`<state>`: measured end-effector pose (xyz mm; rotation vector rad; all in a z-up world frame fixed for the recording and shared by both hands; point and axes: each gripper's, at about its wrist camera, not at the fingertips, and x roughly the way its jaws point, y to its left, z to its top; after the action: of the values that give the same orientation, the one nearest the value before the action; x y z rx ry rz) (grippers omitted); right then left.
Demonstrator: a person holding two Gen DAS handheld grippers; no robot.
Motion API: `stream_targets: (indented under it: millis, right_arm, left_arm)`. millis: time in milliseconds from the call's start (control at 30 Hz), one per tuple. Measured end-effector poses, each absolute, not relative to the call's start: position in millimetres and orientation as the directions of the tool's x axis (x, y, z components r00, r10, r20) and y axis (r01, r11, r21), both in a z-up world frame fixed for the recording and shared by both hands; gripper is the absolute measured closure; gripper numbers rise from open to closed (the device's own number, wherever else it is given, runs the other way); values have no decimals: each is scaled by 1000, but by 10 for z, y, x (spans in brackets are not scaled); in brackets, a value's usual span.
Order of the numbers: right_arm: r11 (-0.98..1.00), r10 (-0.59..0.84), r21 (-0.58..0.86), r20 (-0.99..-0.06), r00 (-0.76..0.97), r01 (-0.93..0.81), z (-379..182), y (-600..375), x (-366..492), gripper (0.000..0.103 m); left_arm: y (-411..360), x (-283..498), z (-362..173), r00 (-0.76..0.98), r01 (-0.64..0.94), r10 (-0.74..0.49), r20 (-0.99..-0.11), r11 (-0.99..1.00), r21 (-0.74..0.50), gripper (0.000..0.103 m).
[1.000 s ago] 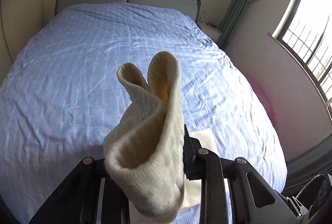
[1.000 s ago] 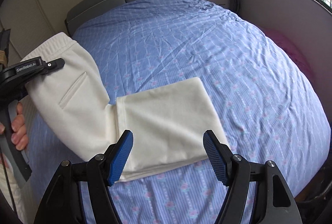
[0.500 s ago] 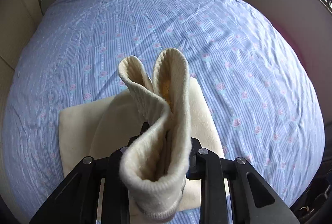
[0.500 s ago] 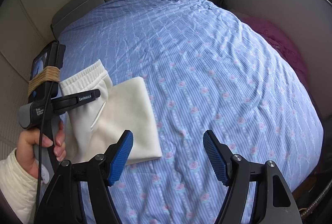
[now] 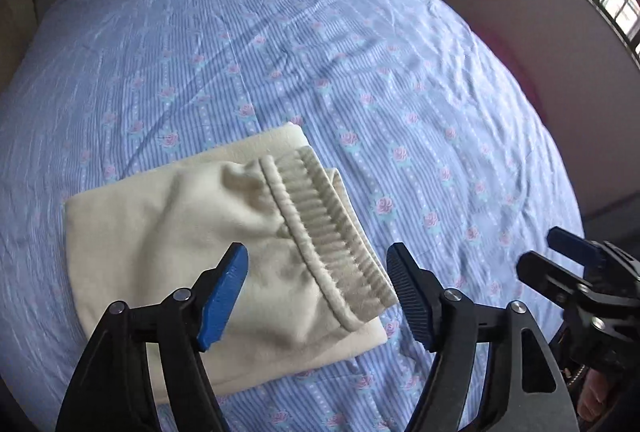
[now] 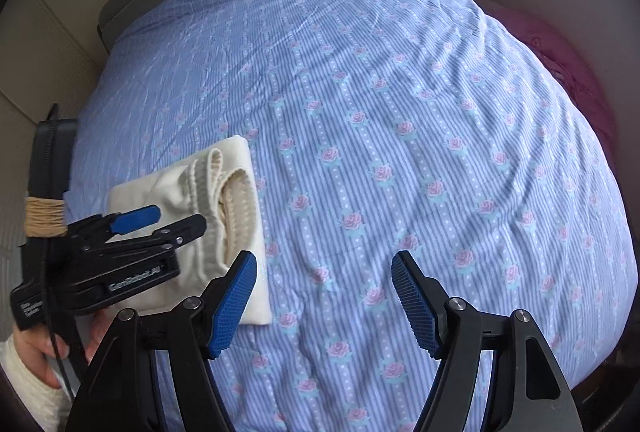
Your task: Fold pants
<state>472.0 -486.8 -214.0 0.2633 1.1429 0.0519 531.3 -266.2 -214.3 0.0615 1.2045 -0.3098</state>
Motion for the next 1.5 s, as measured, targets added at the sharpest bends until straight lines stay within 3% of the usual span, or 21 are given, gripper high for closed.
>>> stream_targets:
  millis: [167,333,600,667,767,933,1100,1167,1200,1233,1400,1500]
  right_arm:
    - [959,262,282,-871,416,-14,-2212,-4607,4927,32]
    - [947,322,302,-870,374,-112,-2435,-4189,5251,32]
    - [958,281,251,-914,294,-136,-2900,-3714,5719,33]
    - [962,271,247,-920,282,-117,-2928,-3689,5738,40]
    - [960,280,257,-916,289,-114,-2858,-3683,5675,42]
    - [964,259,216,-903,344,-158,-2715,-3569,5813,42]
    - [968,237,202,-927,291,-147,-2950,-3455,6135,42]
    - [963,262,234,-931,256,-134,-3034,-3449,6176,65]
    - [966,248,217,-935,254,-141,-3012,-3434,6161,69]
    - [967,234,193,-934,272,-167,-2939,-3411,6119,93]
    - [957,281,227,-881,381,-181,-2436,-3588,5824,96]
    - [969,240,201,-905,351,-146,-2660,-3697,5907,96]
  left_arm:
    - [-1891,5169,-2076,402,148,-16,-916,988,47,24]
    - [-1065,5009,-2481,299,-20,110,-948,994,109,25]
    - [-564,4606,-3328,105,-165,15,-994,986,-3,29]
    - [-461,4478,-3502,78,-234,-46,-996,970,-63,28]
    - [-284,4373,-3562,97,-345,-147,-984,923,-172,27]
    - [-346,4386,-3549,93,-282,-125,-988,948,-147,27]
    - [-410,4404,-3572,91,-271,-121,-989,952,-141,27]
    - [-406,4404,-3592,87,-277,-125,-988,950,-145,27]
    - [-397,4403,-3581,88,-275,-126,-988,950,-146,27]
    - [-408,4403,-3579,86,-270,-124,-989,952,-143,26]
    - [-415,4479,-3459,92,-211,-82,-992,972,-100,27]
    - [-522,4525,-3409,91,-158,-20,-996,987,-35,23]
